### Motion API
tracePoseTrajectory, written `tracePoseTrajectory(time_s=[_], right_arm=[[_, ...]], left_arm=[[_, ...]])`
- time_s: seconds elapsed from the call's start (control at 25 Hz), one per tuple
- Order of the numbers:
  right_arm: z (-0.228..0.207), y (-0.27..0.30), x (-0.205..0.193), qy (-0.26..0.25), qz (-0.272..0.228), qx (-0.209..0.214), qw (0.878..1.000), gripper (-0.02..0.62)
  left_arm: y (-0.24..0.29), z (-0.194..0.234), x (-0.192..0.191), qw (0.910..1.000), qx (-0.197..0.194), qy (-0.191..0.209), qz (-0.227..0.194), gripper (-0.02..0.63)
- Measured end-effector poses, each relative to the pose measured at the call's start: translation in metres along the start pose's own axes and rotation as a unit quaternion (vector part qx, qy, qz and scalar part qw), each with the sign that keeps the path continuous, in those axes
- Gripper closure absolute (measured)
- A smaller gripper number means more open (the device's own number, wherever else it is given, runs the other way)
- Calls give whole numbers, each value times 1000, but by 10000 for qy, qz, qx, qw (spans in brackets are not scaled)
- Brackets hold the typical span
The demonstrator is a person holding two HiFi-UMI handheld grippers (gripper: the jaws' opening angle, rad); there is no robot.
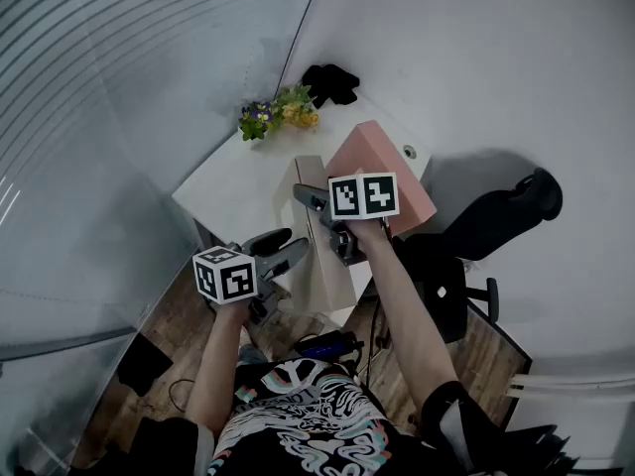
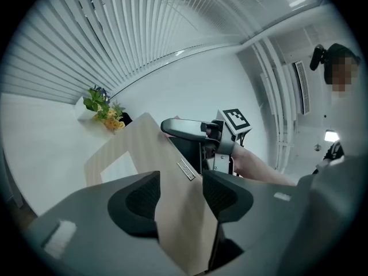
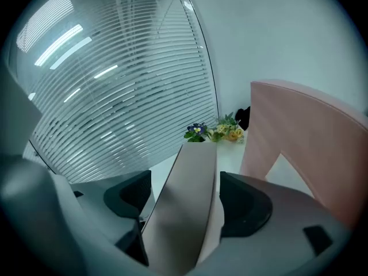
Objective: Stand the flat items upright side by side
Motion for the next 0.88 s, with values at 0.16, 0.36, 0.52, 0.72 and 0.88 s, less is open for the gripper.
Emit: tracePoseTrajectory(time_s=[0.16,0.36,0.52,0.72,0.88], right_arm=[[0,12,4,-54,249,-180,9995,218],[-3,20,3,-24,383,-263,9989,269],[-4,21,4,66,271,-263,9993,281],[-2,20,3,132,180,-271,9994,288],[-1,18,2,168,131,-263,9994,291]], left_arm=[[2,4,0,9999,-109,-51,120,390],[5,8,0,9994,-235,-94,242,390],[7,11,0,9992,-245,-146,276,390],[6,14,2,9992,-235,-209,253,391],[6,15,1,9991,-229,-242,256,393]])
Point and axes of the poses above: the fingertips, and each gripper's own axes: y forward along the fingers, z to its left, x out of its top, the point moved 10 cm from there along -y, backward along the fingers
